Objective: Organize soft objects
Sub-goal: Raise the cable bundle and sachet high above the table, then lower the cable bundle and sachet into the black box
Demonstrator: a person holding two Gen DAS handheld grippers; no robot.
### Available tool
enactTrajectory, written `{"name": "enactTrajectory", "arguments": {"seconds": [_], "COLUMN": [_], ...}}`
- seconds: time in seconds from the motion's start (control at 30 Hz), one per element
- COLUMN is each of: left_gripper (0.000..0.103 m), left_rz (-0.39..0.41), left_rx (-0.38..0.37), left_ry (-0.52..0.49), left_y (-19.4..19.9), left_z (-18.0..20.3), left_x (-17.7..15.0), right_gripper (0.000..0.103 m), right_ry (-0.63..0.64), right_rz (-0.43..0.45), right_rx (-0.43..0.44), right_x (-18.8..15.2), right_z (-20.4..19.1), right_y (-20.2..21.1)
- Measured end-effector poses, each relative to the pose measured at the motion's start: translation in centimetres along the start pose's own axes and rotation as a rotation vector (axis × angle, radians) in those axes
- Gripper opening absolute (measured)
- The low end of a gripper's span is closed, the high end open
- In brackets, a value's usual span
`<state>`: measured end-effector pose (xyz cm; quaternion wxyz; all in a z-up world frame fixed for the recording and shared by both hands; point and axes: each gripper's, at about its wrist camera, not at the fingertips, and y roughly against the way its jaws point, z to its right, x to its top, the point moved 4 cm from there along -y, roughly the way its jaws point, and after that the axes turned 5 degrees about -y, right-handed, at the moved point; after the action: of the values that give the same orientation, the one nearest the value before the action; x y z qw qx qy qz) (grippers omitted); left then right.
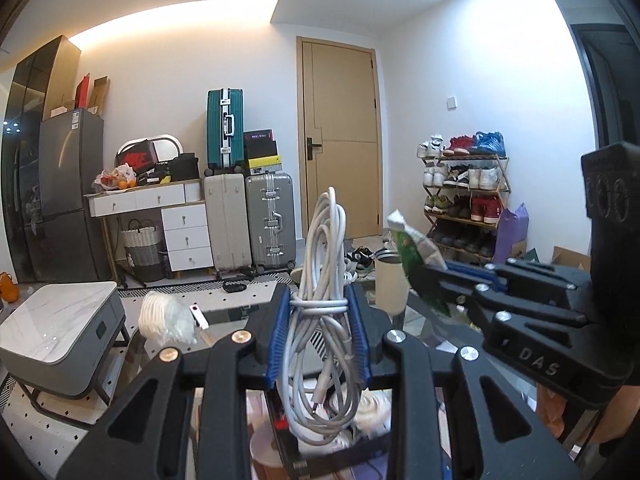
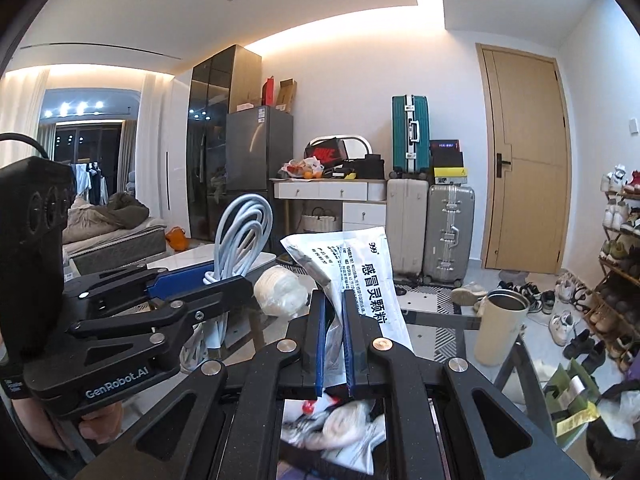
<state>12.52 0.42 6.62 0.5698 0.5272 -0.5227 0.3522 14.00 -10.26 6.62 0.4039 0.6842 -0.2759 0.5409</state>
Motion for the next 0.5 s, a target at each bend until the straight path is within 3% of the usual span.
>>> {"name": "enactTrajectory", "arguments": {"seconds": [0.17,0.5], "left_gripper": [0.028,0.028], "left_rz": [0.009,-0.214], "left_rx": [0.008,-0.014], "left_ry": [-0.018,0.066], "left_y": [-1.7,-5.8], "left_z": [-0.2,-0.8], "left_x": [0.1,-3.2], "right_gripper": [0.007,0.007], "right_ry": [-0.018,-0.041], "right_rz": [-0.054,-0.235], "right_rx": [-0.033,-0.055], "right_x": [0.1,-1.4], "right_z": [1.4,2.7], "right_y": [-3.1,-6.9]}}
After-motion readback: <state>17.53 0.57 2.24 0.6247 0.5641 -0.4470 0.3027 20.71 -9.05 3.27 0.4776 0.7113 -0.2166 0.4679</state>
